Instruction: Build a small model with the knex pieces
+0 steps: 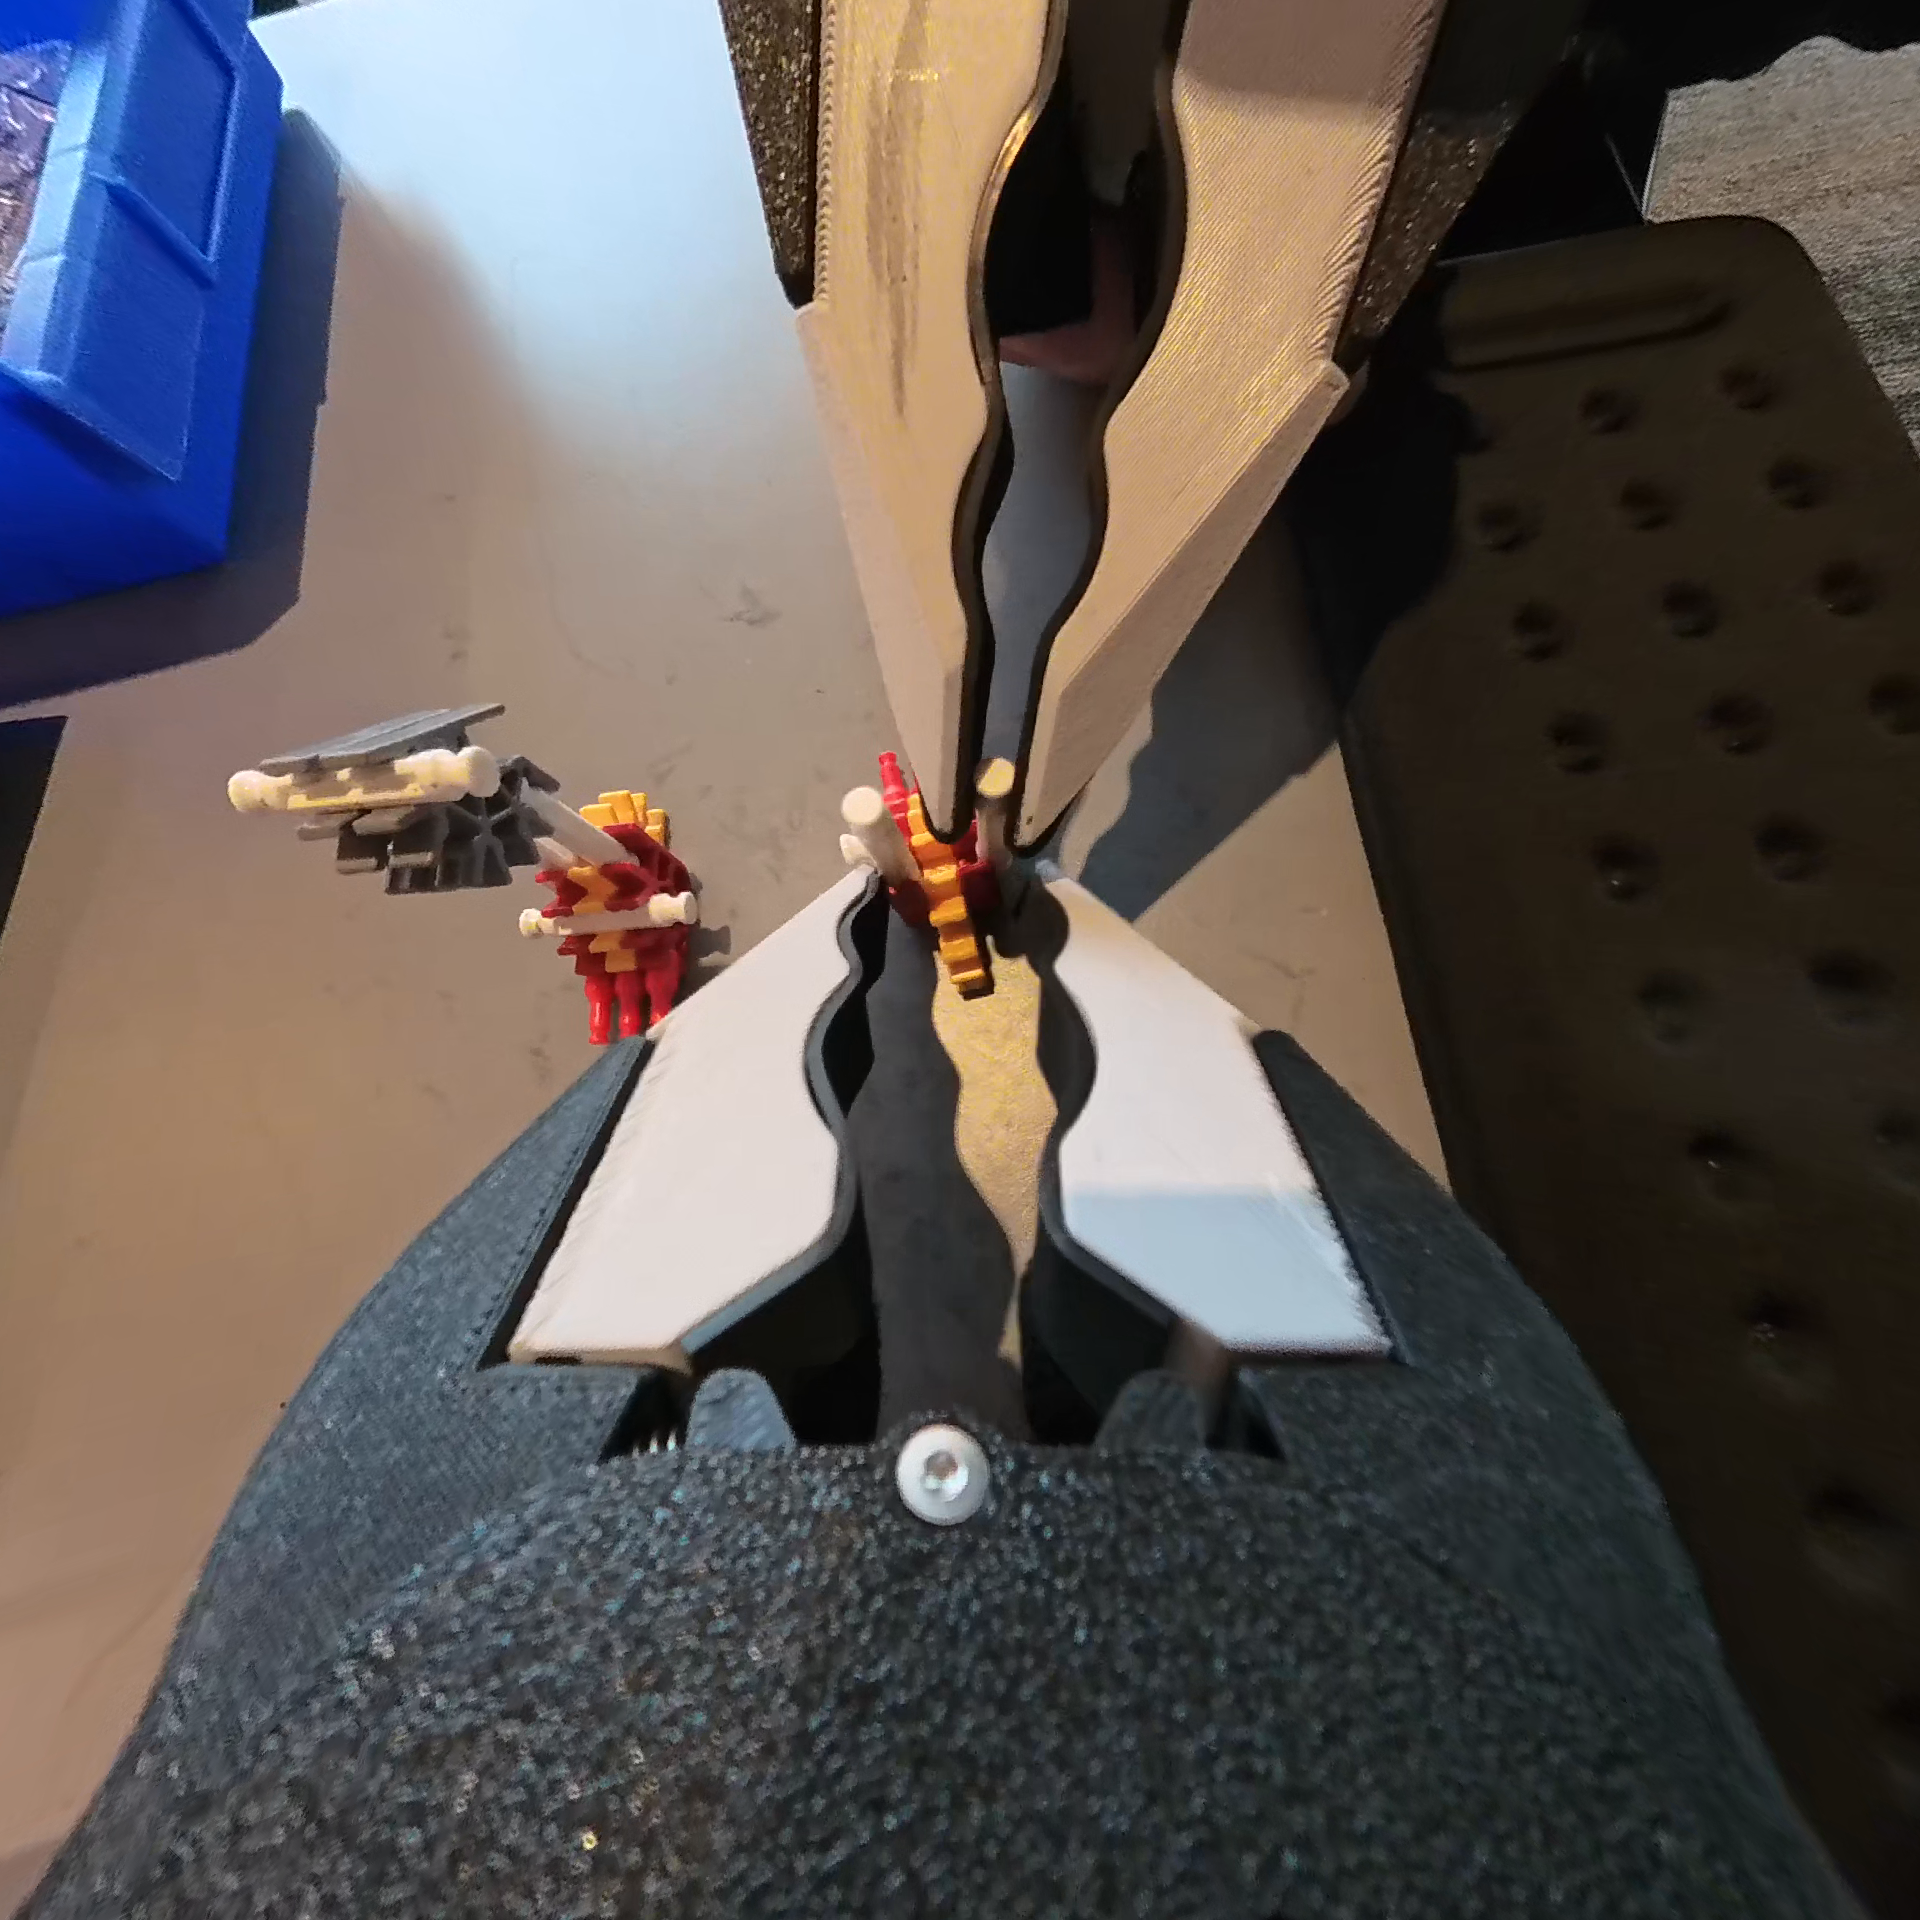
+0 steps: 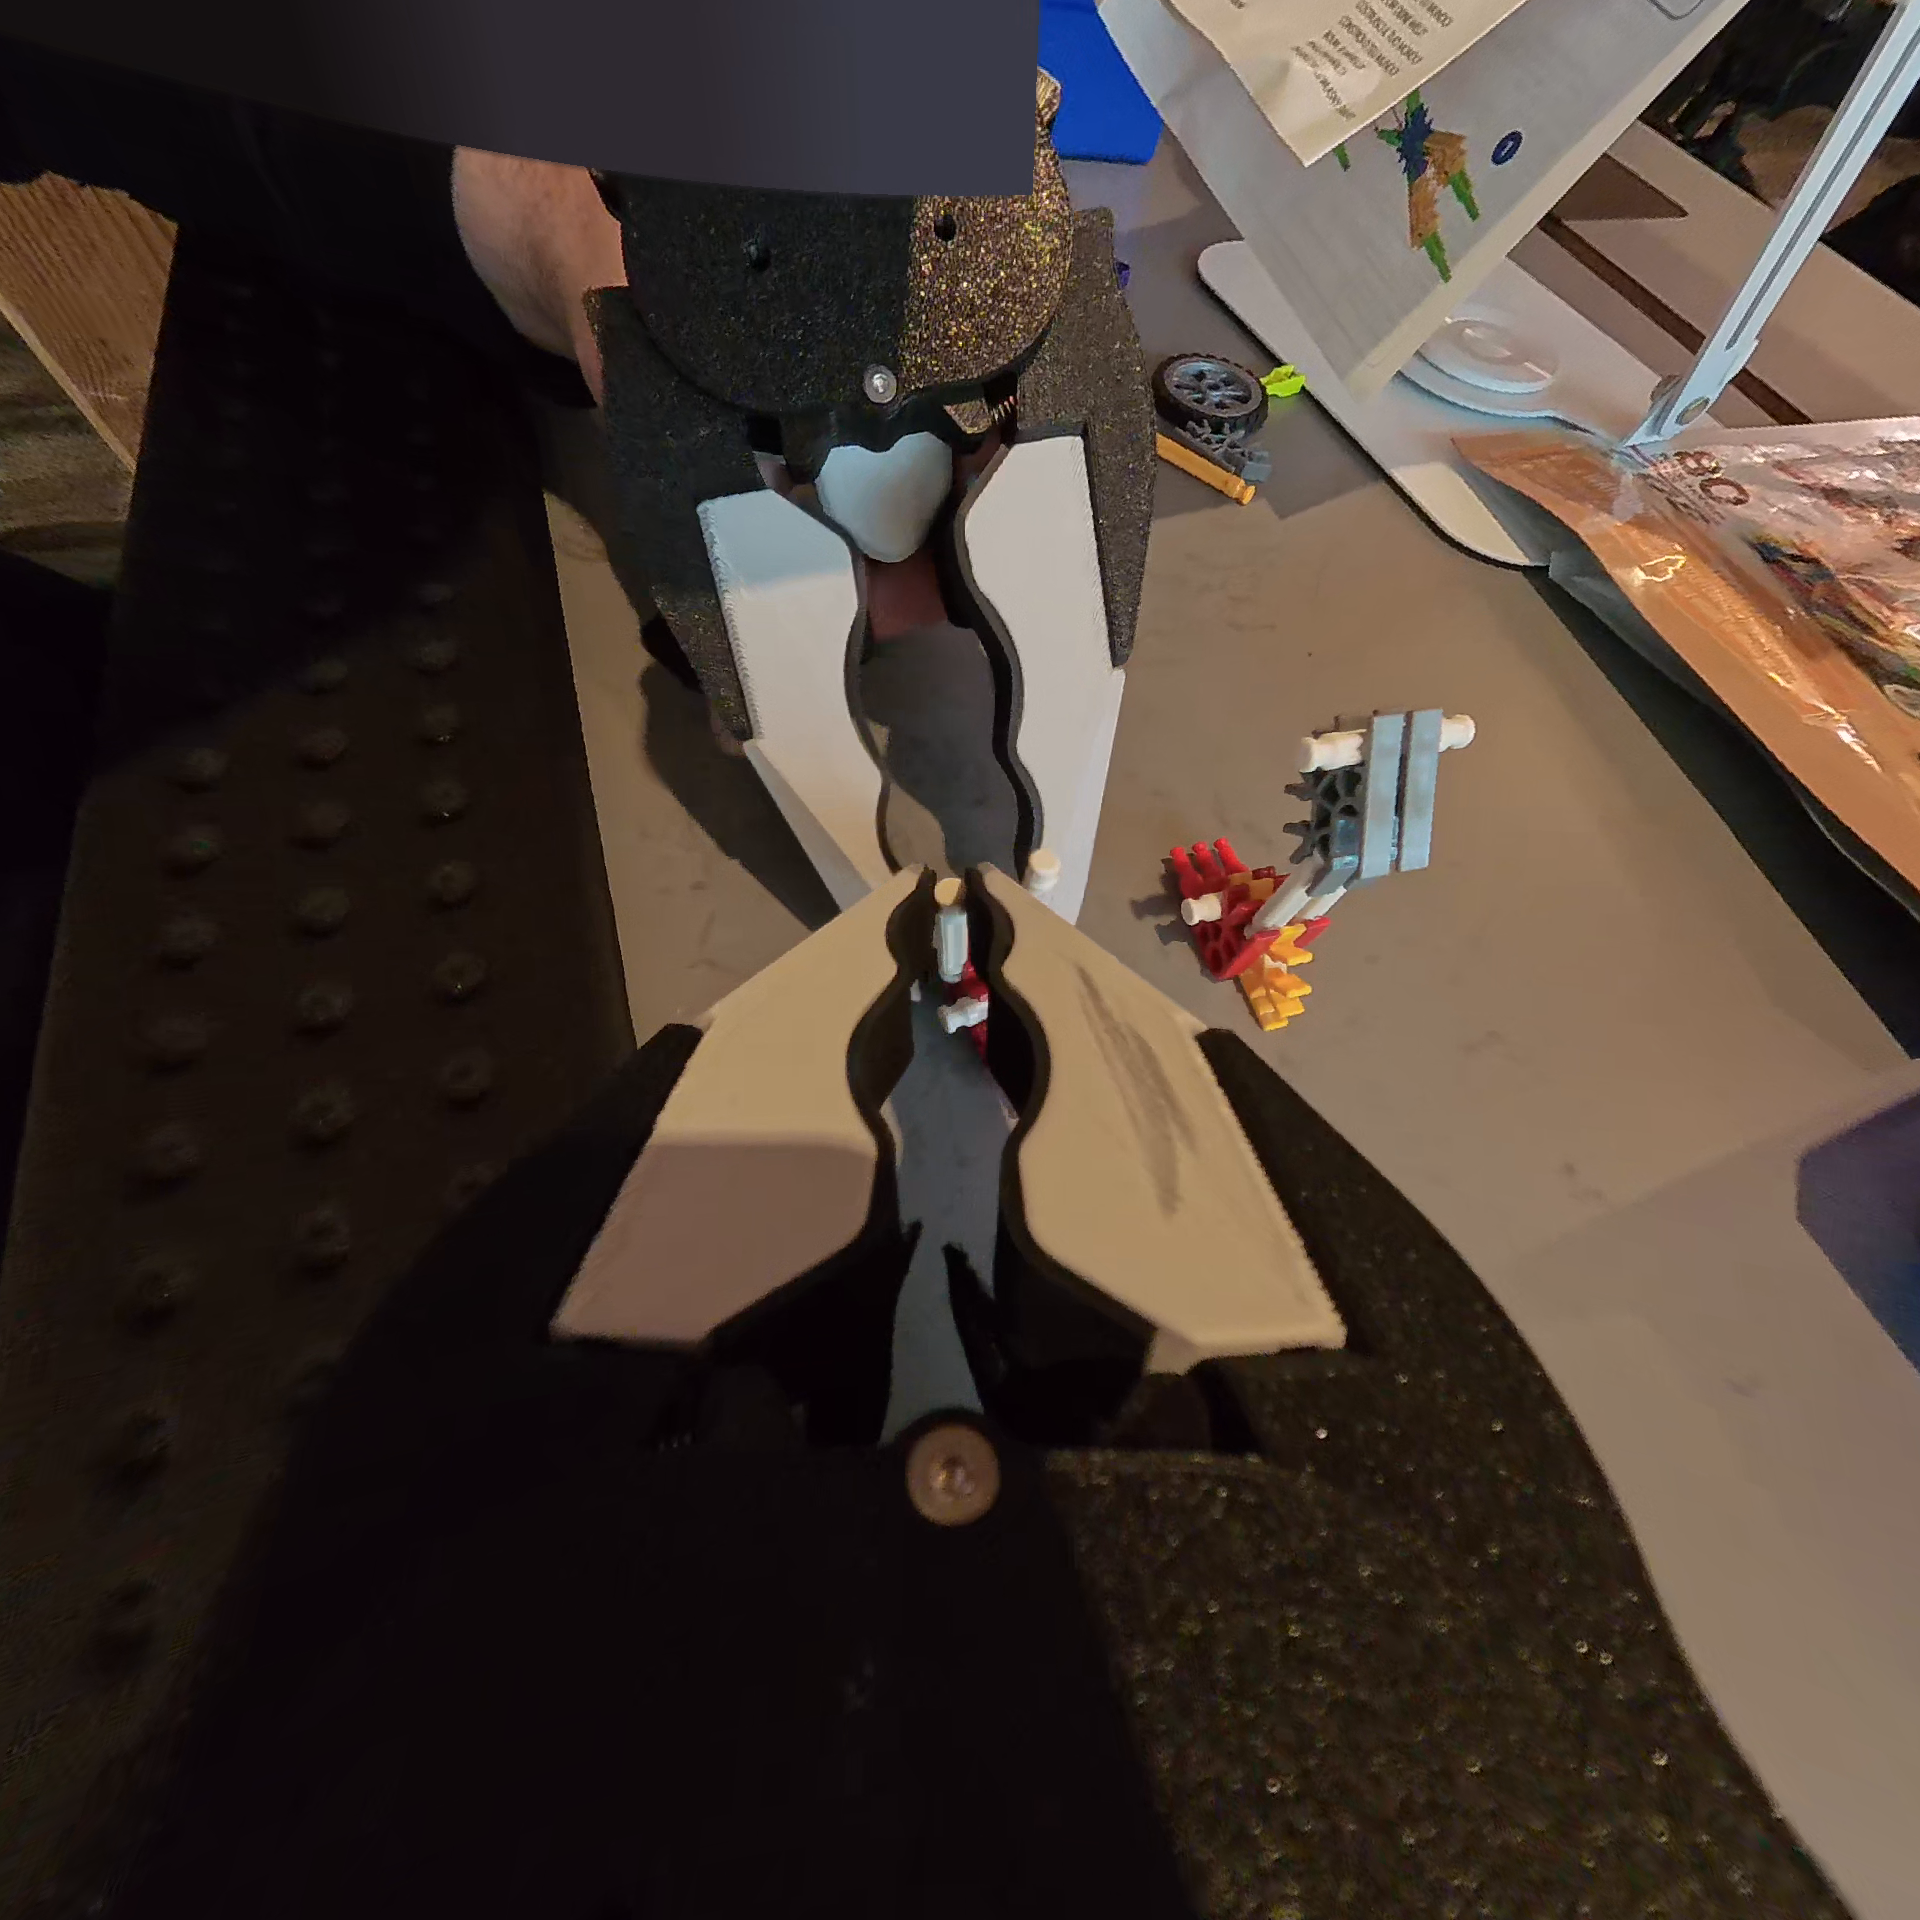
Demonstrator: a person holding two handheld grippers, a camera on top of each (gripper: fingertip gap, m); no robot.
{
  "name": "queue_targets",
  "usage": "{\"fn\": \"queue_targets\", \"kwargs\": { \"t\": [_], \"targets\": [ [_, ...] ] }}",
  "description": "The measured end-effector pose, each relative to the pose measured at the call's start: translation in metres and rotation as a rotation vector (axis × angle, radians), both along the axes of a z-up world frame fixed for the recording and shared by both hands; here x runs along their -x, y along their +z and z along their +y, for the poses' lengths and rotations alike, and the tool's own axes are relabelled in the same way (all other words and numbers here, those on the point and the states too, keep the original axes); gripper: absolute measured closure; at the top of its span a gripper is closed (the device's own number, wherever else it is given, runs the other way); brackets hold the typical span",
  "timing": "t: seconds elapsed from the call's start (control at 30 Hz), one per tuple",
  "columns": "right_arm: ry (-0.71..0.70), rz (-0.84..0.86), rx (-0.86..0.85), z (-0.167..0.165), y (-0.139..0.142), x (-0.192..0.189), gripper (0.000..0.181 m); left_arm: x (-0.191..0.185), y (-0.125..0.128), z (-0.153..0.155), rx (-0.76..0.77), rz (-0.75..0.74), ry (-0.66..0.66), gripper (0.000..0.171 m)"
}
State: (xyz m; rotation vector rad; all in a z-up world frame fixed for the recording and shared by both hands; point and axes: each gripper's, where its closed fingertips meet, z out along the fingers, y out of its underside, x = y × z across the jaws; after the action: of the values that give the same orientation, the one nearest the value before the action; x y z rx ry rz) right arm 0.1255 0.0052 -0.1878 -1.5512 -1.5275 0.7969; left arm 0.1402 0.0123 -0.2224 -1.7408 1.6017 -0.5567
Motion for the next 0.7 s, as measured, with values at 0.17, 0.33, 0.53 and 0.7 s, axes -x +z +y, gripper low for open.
{"fn": "queue_targets", "kwargs": {
  "t": [0.17, 0.33, 0.53, 0.7],
  "targets": [
    [-0.007, 0.001, 0.0, 0.0011, 0.0, -0.0001, 0.176, -0.0006, -0.0015, -0.0024, 0.013, 0.008, -0.014, 0.132],
    [-0.01, -0.001, -0.001, 0.0014, -0.0004, 0.0001, 0.176, -0.0011, 0.004, 0.0026, 0.012, -0.03, 0.019, 0.149],
    [-0.015, -0.001, -0.002, 0.0022, -0.0004, 0.0003, 0.176, -0.0027, 0.0039, 0.0044, 0.006, -0.028, 0.035, 0.147],
    [-0.018, 0.001, -0.006, 0.0025, -0.0001, 0.0004, 0.176, -0.0032, 0.0036, 0.0057, 0.001, -0.025, 0.047, 0.145]
  ]
}}
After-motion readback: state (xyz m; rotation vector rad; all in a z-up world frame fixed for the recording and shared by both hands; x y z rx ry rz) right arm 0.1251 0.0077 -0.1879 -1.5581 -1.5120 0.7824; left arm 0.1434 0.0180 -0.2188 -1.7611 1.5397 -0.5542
